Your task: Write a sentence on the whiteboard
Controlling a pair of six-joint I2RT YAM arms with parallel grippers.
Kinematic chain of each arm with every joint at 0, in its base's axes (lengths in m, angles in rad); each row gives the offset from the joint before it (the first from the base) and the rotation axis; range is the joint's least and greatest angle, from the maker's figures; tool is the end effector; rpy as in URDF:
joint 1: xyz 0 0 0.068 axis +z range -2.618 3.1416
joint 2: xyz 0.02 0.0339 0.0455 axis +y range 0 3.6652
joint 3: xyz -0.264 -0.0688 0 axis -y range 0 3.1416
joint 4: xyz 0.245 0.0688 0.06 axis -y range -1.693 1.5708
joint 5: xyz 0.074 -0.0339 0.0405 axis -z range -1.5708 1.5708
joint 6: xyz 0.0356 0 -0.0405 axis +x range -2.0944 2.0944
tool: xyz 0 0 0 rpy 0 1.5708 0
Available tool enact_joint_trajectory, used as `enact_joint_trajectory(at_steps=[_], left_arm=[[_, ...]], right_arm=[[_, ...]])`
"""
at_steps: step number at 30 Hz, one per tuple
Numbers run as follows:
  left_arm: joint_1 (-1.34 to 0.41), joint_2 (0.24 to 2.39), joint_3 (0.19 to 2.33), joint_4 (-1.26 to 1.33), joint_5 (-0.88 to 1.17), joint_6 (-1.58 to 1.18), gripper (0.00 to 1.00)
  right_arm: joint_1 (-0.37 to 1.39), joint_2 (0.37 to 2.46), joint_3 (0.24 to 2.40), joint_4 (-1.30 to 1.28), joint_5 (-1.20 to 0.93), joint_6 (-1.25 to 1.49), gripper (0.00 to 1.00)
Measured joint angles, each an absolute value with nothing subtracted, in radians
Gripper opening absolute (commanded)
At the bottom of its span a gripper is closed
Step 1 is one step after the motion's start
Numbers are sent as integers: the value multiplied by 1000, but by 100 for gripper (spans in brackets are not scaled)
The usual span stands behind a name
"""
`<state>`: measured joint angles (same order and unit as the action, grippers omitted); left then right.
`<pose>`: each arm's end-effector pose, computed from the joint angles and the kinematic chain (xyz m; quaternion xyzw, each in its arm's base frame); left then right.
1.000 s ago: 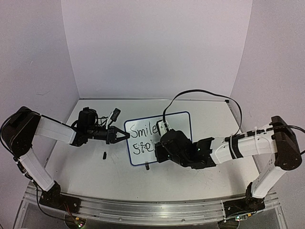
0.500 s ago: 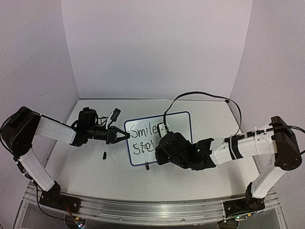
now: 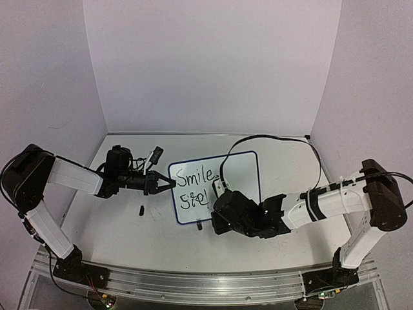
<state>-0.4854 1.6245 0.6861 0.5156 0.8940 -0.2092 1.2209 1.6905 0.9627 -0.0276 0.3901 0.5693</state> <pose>0.2658 -0.1716 0.1755 0.3367 0.7177 -0.5080 0.3369 0.1335 0.3262 0.1841 -0.2155 0.8778 0.1922 0.3821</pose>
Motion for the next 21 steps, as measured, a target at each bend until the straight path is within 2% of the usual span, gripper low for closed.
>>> enact_joint_trajectory(at_steps=[21], left_arm=[[-485,1625,686,516,894,-209,0]], right_arm=[[1202,1657,975,4,435,521,0]])
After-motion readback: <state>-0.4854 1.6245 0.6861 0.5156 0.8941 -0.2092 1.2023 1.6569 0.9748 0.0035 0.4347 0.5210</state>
